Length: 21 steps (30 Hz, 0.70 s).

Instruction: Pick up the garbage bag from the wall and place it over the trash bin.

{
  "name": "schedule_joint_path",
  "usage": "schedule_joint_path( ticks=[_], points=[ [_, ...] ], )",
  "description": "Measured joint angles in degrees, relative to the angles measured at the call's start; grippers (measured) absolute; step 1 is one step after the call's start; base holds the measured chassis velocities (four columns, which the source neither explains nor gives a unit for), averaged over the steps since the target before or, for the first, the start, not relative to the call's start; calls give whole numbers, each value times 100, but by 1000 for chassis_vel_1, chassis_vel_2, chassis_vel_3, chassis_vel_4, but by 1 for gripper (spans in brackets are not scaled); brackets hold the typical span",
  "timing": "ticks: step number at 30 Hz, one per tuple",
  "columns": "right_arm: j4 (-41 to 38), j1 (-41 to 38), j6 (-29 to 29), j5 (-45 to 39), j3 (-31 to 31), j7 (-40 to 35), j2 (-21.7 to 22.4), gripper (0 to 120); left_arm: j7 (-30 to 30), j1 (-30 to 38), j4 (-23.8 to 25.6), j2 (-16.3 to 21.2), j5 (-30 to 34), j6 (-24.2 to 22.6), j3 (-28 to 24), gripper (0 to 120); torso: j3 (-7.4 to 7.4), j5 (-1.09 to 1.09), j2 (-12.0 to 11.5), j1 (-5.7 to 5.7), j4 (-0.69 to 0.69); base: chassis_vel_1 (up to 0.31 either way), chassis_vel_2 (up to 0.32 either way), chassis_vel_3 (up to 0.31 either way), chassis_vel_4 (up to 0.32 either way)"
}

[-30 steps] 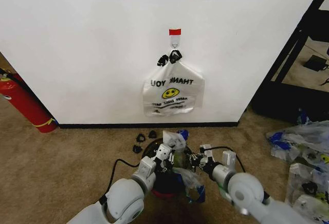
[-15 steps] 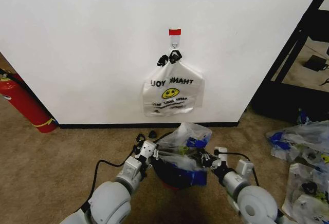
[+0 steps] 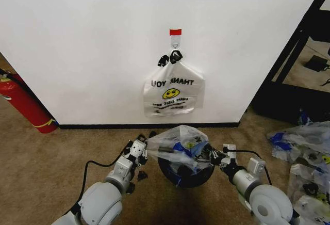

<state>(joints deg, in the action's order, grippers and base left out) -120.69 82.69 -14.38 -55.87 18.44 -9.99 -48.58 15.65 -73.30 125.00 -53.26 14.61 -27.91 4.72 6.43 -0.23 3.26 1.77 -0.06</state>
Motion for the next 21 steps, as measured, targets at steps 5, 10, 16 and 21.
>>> schedule_joint_path(
  ticks=[5, 10, 16, 21],
  points=[
    [-1, -81, 20, 5, 12, 94, 30, 1, -13, -33, -85, -29, -84, 200, -10, 0, 0, 0, 0, 0, 0, 0, 0, 0, 0],
    [6, -181, 90, 40, -58, 171, 1, 1, -605, -157, -55, -25, -359, 811, -46, 10, 0, 0, 0, 0, 1, 0, 0, 0, 0],
    [85, -349, 95, 49, -130, 173, 5, 1, -1396, -249, -119, 81, -989, 1568, 55, 30, 0, 0, 0, 0, 0, 0, 0, 0, 0],
    [191, -532, 95, 27, -179, 142, 48, 1, -1734, -317, -287, 232, -2008, 2063, 194, 49, 0, 0, 0, 0, 1, 0, 0, 0, 0]
  ],
)
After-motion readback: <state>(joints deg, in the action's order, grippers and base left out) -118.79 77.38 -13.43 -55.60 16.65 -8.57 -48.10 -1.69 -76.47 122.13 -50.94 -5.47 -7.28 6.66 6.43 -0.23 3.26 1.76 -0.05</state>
